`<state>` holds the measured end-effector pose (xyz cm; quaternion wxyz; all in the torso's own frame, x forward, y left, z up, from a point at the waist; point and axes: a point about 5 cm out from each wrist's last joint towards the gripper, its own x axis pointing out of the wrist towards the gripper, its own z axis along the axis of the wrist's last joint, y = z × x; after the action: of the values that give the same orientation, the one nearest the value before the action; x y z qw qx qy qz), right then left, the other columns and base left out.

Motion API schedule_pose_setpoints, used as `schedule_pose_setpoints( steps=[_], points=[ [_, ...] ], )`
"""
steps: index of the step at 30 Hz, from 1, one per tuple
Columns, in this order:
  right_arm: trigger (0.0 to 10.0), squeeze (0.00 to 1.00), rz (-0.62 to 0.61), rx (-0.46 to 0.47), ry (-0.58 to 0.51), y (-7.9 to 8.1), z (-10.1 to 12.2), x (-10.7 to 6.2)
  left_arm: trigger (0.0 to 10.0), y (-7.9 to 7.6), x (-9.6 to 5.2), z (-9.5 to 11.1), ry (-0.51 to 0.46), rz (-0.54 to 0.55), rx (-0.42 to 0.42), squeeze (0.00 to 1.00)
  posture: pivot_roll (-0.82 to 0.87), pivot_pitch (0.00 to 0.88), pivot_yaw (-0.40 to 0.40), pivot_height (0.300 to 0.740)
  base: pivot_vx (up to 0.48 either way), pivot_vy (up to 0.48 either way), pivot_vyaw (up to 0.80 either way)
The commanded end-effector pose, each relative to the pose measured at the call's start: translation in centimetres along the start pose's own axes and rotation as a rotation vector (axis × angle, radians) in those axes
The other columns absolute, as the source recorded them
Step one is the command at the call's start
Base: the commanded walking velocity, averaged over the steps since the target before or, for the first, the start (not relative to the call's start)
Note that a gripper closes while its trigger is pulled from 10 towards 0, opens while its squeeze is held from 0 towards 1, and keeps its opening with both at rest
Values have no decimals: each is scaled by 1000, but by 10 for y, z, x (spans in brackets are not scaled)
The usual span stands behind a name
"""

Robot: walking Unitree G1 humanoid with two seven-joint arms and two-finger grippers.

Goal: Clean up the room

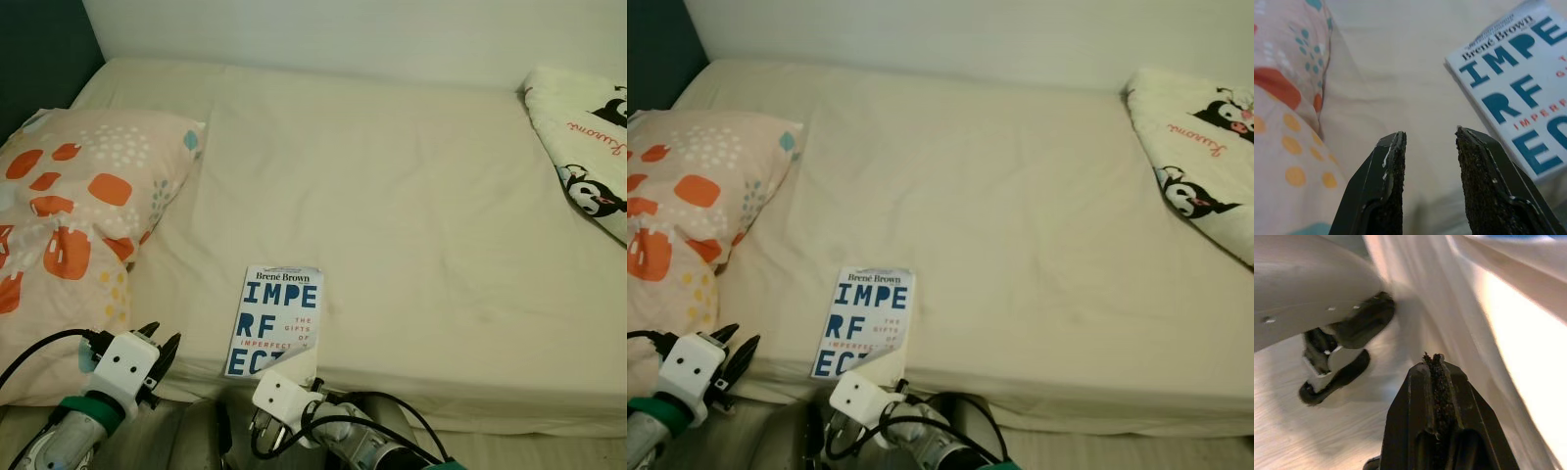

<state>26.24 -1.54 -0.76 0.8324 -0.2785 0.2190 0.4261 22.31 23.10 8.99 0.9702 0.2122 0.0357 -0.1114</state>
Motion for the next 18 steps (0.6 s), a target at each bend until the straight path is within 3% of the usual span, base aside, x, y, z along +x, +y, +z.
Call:
schedule_pose_setpoints(
  steps=[1, 4, 13, 18],
  points=[
    [0, 0, 20, 44, -26, 16, 13, 7, 10000, -5, -3, -3, 17, -16, -16, 0, 149, 225, -21, 611, 0, 0, 0],
    [0, 0, -56, 163, -61, 13, 18, 8, 10000, -7, -4, -3, 21, -23, -19, 0, 148, 229, -21, 611, 0, 0, 0],
    [0, 0, -152, 200, -103, -1, 25, 7, 10000, -10, -5, -4, 25, -31, -20, 0, 144, 228, -22, 611, 0, 0, 0],
    [0, 0, -149, 250, -110, -1, 26, 7, 10000, -11, -5, -4, 27, -35, -19, 0, 142, 223, -26, 611, 0, 0, 0]
  ],
)
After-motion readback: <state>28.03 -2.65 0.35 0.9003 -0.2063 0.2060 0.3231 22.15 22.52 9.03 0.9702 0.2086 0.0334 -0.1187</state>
